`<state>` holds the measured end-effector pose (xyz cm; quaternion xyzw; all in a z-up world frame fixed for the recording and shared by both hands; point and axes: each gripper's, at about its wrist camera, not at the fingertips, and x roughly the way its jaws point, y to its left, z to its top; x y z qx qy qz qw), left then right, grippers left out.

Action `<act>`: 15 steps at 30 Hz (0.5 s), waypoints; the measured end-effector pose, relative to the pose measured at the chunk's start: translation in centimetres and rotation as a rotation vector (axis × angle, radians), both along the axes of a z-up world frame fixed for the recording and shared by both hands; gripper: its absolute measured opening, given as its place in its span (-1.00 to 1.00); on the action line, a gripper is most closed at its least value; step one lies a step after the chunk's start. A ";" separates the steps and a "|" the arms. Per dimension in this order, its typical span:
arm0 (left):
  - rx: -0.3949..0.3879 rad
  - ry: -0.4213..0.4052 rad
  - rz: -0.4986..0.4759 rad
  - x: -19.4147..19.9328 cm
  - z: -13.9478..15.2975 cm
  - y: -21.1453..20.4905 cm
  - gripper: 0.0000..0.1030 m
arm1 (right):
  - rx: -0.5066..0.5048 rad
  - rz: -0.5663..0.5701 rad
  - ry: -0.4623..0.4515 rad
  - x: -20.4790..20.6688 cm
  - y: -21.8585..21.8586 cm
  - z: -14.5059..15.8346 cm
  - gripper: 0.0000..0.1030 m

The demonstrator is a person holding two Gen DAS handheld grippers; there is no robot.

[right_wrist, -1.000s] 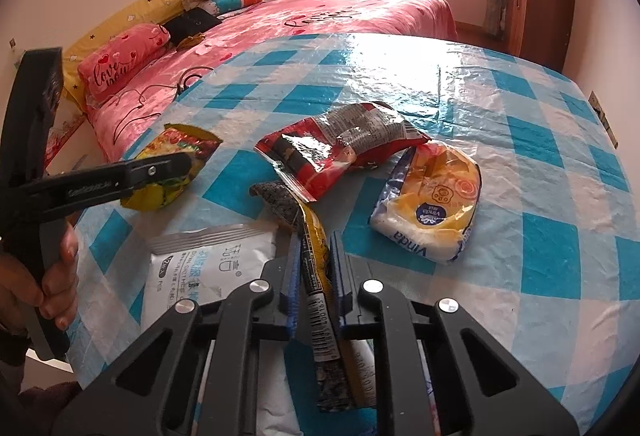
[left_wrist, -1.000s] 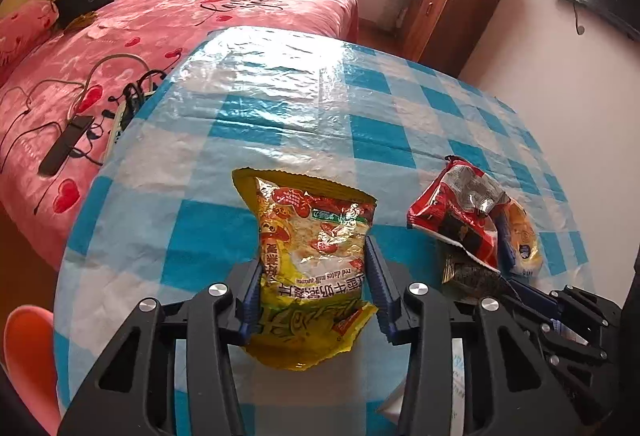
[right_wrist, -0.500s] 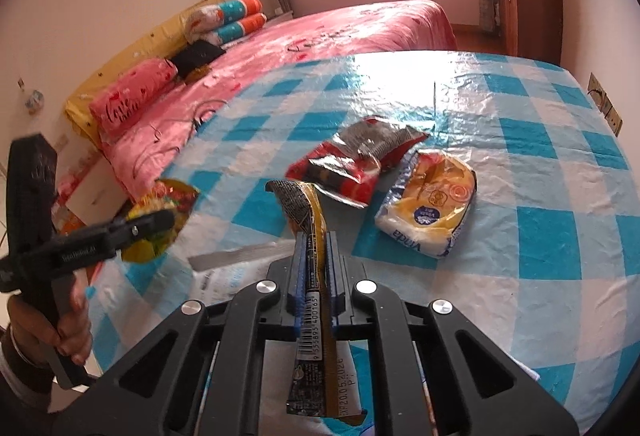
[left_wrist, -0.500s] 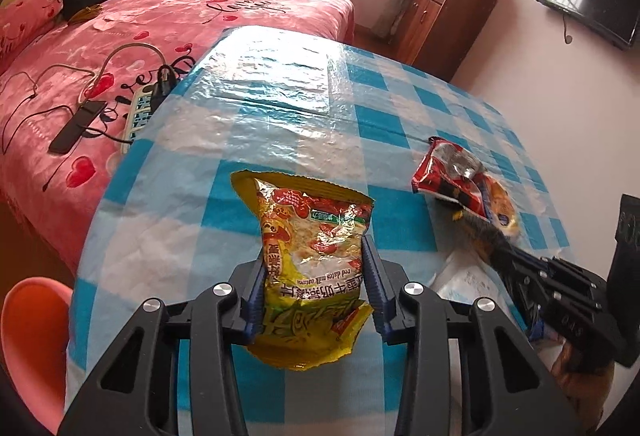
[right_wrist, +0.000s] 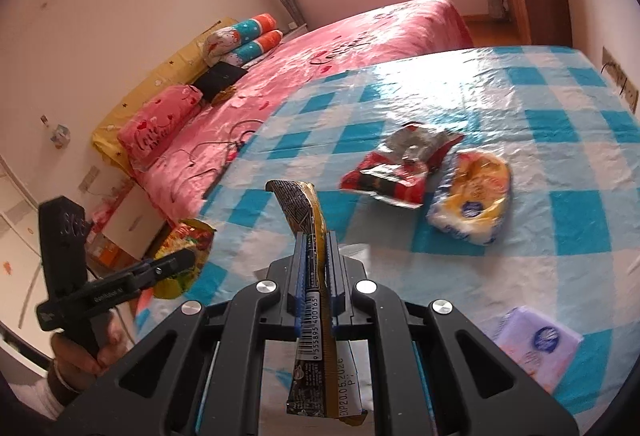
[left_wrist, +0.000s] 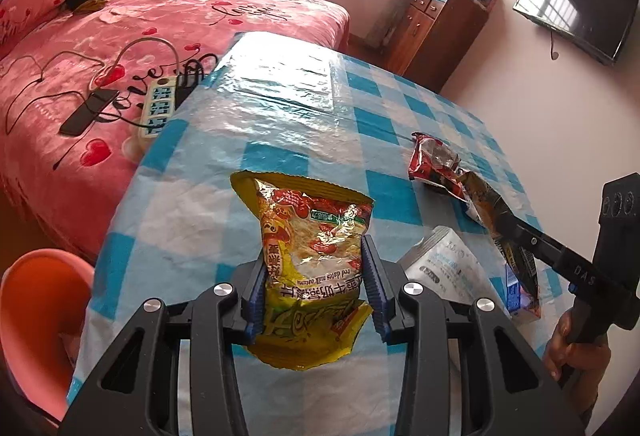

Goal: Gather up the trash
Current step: 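Lift the chip bag and snack stick and carry them toward the orange bucket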

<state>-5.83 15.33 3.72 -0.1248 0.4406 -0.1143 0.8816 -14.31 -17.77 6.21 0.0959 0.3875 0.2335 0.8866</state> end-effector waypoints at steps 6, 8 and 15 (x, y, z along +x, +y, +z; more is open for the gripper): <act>-0.023 -0.006 0.014 -1.3 0.1 1.8 -0.18 | 0.057 0.012 0.016 -2.9 1.2 0.6 -0.80; -0.031 -0.008 0.020 -1.7 0.1 2.5 -0.18 | 0.074 0.021 0.025 -3.5 2.0 0.5 -0.80; -0.050 -0.006 0.045 -3.0 -0.1 4.8 -0.18 | 0.145 0.105 0.072 -5.4 5.7 0.6 -0.80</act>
